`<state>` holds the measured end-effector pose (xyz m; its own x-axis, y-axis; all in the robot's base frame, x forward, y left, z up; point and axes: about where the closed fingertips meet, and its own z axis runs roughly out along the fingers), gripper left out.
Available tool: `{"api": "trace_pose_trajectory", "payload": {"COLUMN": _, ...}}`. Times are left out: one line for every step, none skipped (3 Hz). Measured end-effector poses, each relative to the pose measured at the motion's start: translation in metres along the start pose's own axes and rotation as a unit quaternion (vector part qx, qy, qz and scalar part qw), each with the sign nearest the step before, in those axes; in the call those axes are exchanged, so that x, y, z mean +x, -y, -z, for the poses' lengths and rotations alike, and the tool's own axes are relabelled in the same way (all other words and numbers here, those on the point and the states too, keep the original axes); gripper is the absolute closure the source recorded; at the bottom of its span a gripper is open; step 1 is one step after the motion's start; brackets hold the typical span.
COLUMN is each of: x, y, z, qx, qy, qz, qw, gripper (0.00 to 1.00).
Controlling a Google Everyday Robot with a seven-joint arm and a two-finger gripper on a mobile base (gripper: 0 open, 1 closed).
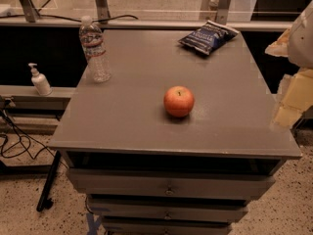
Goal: Move blue chip bag near apple
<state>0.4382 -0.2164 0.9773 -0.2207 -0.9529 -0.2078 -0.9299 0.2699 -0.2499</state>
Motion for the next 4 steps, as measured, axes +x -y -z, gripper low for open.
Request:
{"api": "trace_pose_trajectory", "payload": {"x": -0.003, "y": 0.002, "z": -0.001, "qx": 0.006, "qy": 0.008, "qz": 0.003, "qw": 0.9999, "gripper": 0.0}}
{"api": "trace_pose_trajectory", "payload": {"x": -0.013, "y": 0.017, "z": -0.012, "qx": 0.02, "qy": 0.024, "qz": 0.009, "qw": 0.9995, "gripper": 0.0}}
{"api": "trace_pose_trajectory", "payload": {"x": -0.022, "y": 0.049, "z": -0.027, "qx": 0.048, "qy": 0.042, "qz": 0.013, "qw": 0.9979, "gripper": 0.0}}
{"api": "trace_pose_trajectory", "payload": {"x": -0.029, "y": 0.079, "z": -0.038, "qx": 0.069, "qy": 0.054, "qz": 0.014, "qw": 0.9961, "gripper": 0.0}}
